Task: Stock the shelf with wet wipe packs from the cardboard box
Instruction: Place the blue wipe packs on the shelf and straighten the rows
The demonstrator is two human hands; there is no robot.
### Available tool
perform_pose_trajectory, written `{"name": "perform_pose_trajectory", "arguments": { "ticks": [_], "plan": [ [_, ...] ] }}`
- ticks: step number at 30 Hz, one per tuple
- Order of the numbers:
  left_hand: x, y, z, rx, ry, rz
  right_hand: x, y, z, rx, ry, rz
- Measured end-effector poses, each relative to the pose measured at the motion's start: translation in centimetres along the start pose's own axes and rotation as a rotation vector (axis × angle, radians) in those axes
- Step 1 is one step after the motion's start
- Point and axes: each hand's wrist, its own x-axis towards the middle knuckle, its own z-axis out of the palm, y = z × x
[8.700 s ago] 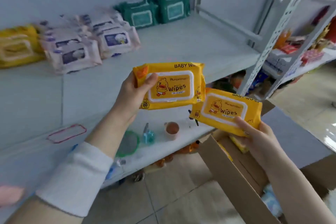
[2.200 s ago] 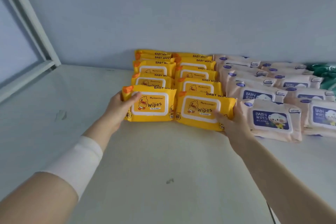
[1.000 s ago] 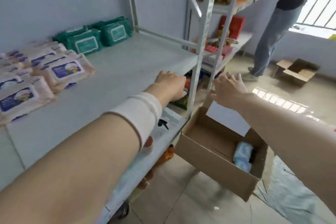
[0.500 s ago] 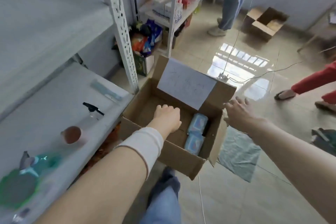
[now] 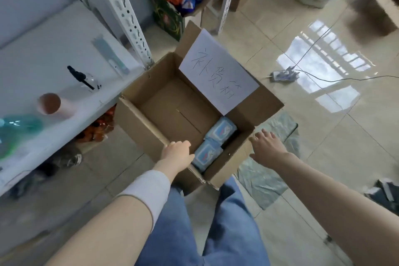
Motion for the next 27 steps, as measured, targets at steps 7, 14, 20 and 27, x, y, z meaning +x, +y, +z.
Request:
{"name": "perform_pose_trajectory", "arguments": {
  "ticks": [7,14,20,27],
  "plan": [
    [0.9,4.0,6.7,-0.226,-0.045,-0.237,5.8,2.9,2.8,-0.105,-0.045,-0.228],
    [1.7,4.2,9.0,-0.226,-0.029,-0.232,9.1,2.9,2.4,-0.187,-0.094,-0.288],
    [12.1,2.1,13.9,-0.321,-0.068,-0.273,19.1,-0.2,5.4,-0.274,-0.090,-0.344],
    [23.9,-0.6,20.8,-0.320,-0.265,-0.291,31.9,-4.2,10.9,-0.556,-0.131,-0.382]
  ]
}}
